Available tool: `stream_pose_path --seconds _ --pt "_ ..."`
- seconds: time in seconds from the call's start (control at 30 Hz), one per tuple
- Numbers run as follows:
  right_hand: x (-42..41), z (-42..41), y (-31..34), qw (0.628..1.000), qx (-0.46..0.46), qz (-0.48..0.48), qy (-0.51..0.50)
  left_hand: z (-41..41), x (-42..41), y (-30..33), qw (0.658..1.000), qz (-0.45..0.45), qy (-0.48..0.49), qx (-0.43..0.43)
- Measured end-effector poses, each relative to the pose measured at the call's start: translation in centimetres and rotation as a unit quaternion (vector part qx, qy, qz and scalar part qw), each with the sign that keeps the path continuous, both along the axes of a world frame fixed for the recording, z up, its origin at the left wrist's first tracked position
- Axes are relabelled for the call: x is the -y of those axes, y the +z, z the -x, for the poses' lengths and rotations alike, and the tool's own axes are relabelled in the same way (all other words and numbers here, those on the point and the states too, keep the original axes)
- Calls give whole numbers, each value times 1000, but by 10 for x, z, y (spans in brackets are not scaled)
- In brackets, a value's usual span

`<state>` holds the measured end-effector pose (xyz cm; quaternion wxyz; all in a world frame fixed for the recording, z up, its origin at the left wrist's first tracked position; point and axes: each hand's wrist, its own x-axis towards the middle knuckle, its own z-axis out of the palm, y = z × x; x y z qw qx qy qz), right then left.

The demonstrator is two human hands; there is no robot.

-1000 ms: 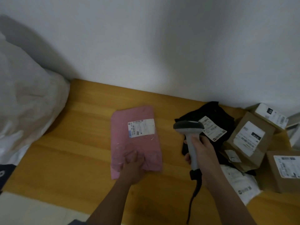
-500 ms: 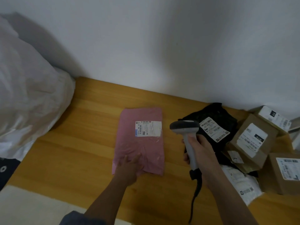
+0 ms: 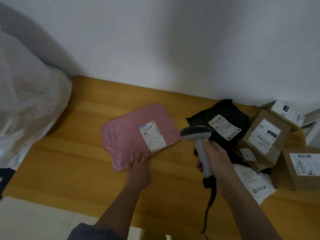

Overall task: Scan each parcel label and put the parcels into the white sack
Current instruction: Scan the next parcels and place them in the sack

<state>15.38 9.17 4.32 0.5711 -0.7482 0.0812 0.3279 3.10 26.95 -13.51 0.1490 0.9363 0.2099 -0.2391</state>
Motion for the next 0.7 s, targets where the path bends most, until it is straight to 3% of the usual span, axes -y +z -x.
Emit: stream_pose_path --seconds 0.3,0.4,0.47,0.53,0.57,0.63,0.7 --pt "-14 7 22 997 -2 -18 68 14 -20 7 1000 -20 15 5" --pt "-25 10 37 995 9 -40 95 17 -23 4 992 19 67 107" --pt "-34 12 45 993 14 -45 104 19 -19 4 960 47 189 200" --pt "-43 13 52 993 15 -43 106 19 -14 3 897 92 363 234" --pt "-47 13 55 993 13 -44 105 18 -13 1 846 135 458 237" --pt "-52 15 62 994 13 -47 102 14 -16 3 701 248 632 219" --pt "-56 16 68 994 22 -41 101 11 -20 6 532 395 723 194"
